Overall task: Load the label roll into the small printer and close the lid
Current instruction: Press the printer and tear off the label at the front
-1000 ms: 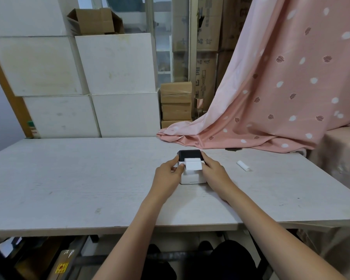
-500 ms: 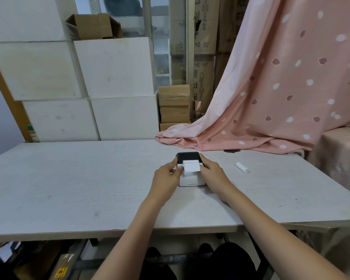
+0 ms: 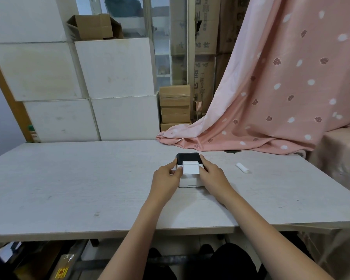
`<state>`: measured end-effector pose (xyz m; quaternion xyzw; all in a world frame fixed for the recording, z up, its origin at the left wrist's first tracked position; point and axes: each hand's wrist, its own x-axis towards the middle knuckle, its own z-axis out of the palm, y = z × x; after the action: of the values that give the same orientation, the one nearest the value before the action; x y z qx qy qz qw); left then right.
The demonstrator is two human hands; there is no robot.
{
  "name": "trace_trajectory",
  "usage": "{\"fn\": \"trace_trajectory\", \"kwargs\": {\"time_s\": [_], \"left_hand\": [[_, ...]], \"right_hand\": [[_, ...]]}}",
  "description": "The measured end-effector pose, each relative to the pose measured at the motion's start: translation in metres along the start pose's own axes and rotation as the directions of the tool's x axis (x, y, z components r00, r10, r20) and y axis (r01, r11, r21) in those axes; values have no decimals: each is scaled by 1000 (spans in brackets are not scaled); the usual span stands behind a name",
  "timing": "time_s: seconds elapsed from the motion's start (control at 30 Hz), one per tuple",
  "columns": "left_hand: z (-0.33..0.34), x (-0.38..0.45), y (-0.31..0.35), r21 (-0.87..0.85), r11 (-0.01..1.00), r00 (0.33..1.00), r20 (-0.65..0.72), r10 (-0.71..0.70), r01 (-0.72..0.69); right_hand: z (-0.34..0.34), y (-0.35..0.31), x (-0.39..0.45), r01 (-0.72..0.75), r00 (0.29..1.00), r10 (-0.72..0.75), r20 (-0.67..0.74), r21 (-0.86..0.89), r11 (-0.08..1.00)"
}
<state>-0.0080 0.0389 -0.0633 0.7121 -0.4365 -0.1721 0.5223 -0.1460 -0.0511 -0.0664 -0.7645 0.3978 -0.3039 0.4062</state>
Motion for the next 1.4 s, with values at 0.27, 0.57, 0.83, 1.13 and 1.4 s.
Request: {"fn": "trace_trajectory", "kwargs": {"time_s": [0.27,0.57,0.83,1.13,1.4], "left_hand": [[-1,-3,4,22,1000,1000,5,6,-7],[0,-2,2,36,999,1000,0,12,-12],[0,-2,2,36,999,1000,-6,29,-28],[0,-1,1,59,998,999,-7,33,-33],[1,1,0,44,999,1000,-5,27,-27]], "right_hand": [[1,1,0,1,1000,-1,-19,-8,1000],[-1,-1,-3,30,999,-30,-13,24,999],[-2,-4,-6,66,998,-65,-15,49,997],[-2,-5,-7,69,997,-67,-28,47,997],[-1,-1,-5,63,998,-62,-31,43,997]]}}
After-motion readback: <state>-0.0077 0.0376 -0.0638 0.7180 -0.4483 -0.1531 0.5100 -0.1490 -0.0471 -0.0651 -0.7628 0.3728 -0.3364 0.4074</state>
